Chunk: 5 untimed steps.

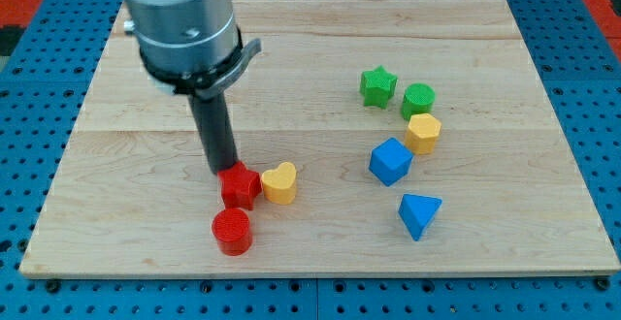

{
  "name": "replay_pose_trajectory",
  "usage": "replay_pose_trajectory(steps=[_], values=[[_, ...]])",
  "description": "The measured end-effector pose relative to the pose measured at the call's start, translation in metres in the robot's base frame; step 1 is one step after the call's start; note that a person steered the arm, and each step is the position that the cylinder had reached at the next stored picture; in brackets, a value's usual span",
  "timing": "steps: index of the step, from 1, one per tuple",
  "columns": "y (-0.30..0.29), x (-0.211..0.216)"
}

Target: Move the red star and red circle up and slightly left

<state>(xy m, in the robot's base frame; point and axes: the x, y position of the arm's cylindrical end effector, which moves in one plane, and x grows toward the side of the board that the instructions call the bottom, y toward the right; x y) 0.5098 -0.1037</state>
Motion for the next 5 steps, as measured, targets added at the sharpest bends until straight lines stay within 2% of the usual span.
replay_pose_trajectory(steps=[1, 3, 4, 5], values=[[-0.02, -0.002], [-0.123, -0.041], [-0.146, -0.014], [-0.139, 0.079]])
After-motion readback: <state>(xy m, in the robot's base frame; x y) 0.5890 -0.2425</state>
